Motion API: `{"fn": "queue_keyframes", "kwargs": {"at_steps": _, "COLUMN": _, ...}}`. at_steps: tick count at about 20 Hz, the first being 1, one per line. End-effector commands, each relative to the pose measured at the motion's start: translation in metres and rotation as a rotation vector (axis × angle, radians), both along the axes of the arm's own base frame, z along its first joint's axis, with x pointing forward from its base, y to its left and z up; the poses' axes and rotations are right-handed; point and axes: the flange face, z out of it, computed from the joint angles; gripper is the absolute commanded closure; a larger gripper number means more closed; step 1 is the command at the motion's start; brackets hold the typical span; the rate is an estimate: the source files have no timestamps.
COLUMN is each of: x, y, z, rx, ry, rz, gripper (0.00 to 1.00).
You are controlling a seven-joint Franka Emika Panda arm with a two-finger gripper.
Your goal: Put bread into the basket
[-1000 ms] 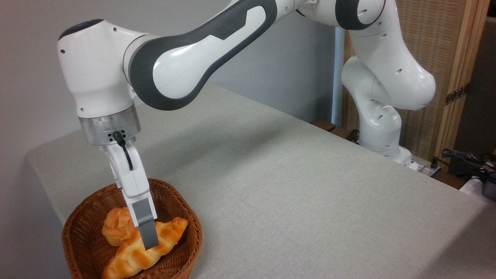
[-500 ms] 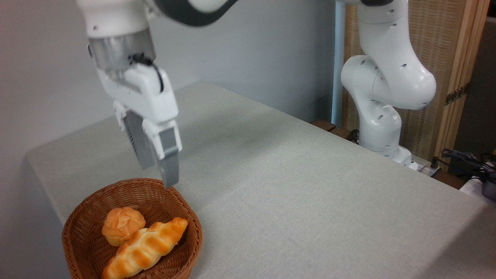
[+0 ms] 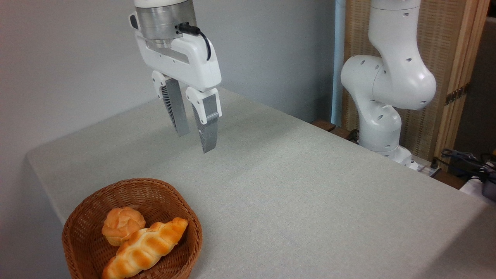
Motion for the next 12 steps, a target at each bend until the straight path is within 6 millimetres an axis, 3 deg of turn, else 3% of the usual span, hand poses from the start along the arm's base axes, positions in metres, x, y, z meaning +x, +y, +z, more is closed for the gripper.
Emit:
{"fn": "queue_keyframes", "kwargs": {"at_steps": 1, "x": -0.006, "y": 0.017, "z": 0.003, "rx": -0.015, "ry": 0.021, "rz": 0.030, "gripper": 0.00}}
{"fn": "queue_keyframes", "kwargs": {"at_steps": 12, "x": -0.005, "y": 0.028, "z": 0.010, "rx": -0.011, "ry": 0.011, "rz": 0.048, "gripper": 0.00}}
